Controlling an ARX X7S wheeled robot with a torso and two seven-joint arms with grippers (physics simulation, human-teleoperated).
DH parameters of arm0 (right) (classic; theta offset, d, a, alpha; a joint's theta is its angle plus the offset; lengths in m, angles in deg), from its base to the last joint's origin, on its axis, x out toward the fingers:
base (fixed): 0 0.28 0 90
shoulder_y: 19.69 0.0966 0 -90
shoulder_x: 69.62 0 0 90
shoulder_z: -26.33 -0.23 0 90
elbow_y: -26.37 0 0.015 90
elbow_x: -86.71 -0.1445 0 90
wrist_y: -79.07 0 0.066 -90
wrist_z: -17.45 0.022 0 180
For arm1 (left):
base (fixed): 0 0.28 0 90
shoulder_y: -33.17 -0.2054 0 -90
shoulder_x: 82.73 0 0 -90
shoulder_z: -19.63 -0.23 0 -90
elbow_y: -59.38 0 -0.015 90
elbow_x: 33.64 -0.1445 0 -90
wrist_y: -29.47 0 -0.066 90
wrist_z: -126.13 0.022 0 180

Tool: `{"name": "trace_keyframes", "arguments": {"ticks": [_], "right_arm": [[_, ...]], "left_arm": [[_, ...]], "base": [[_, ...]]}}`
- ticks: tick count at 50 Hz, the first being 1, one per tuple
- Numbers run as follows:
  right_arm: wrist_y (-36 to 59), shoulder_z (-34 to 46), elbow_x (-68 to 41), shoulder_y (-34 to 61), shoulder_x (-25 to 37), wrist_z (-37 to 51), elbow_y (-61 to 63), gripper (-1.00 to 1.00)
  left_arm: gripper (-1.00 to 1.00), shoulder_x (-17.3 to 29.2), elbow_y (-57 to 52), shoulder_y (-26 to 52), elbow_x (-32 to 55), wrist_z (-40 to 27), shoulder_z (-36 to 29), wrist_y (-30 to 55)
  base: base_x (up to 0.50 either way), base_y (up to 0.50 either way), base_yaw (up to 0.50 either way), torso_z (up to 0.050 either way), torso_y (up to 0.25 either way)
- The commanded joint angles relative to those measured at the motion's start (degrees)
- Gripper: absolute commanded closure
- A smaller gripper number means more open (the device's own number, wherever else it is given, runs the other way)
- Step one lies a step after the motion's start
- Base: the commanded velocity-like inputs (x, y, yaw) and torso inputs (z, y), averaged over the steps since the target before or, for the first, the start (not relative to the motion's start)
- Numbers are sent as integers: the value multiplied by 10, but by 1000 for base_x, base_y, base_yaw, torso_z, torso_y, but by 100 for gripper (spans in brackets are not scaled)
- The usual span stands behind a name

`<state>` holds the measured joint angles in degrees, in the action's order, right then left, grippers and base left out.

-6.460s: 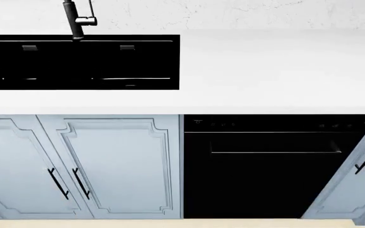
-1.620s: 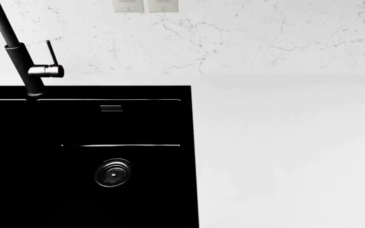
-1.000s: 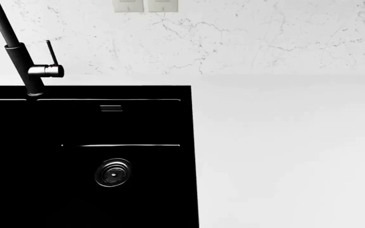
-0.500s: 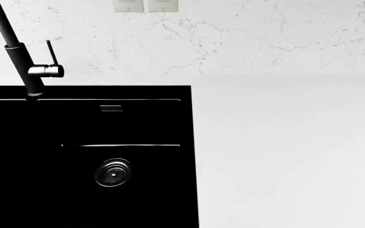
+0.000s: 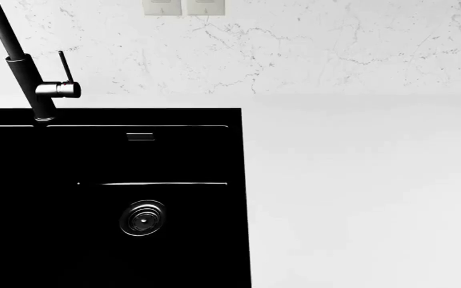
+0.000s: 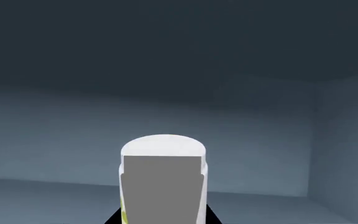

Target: Pick and place the shaker into the drawer. Then close the cabinet.

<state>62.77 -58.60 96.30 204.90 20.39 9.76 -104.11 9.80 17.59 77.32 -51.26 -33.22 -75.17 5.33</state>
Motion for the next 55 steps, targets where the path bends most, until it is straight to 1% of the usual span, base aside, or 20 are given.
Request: {"name": "trace_keyframes", "arguments": {"ticks": [1,6,11,14,17,24,27,33,43,53,55], "right_arm": [[0,2,17,4,0,-18,1,100],[2,0,27,4,0,-28,4,100],[6,0,31,4,0,-31,8,100],[10,1,31,4,0,-32,12,100],[12,2,35,4,0,-36,15,100],[14,1,41,4,0,-40,17,100],[14,1,42,4,0,-40,16,100],[11,-2,42,4,0,-39,10,100],[6,-5,45,4,0,-40,3,100],[5,-4,47,4,0,-41,0,100],[5,-2,47,4,0,-43,-1,100]], "left_arm": [[-100,3,-53,-11,10,-35,17,-71],[-100,6,-69,-15,7,-46,8,-93],[-100,3,-82,-16,18,-43,13,-94],[-100,0,-82,-16,34,-34,26,-70],[-100,-4,-82,-13,57,-27,55,-42],[-100,-6,-72,-10,82,-18,72,4],[-100,-4,-65,-12,83,-18,63,20],[-100,3,-32,-14,64,-32,24,35],[-100,9,-36,-36,52,-36,-12,42],[-100,13,-56,-55,58,-38,-12,49],[-100,14,-61,-72,64,-30,-6,77]], "base": [[0,0,0,0,0],[0,0,0,0,0],[0,0,0,0,0],[0,0,0,0,0],[0,0,0,0,0],[0,0,0,0,0],[0,0,0,0,0],[0,0,0,0,0],[0,0,0,0,0],[0,0,0,0,1],[0,0,0,0,0]]}}
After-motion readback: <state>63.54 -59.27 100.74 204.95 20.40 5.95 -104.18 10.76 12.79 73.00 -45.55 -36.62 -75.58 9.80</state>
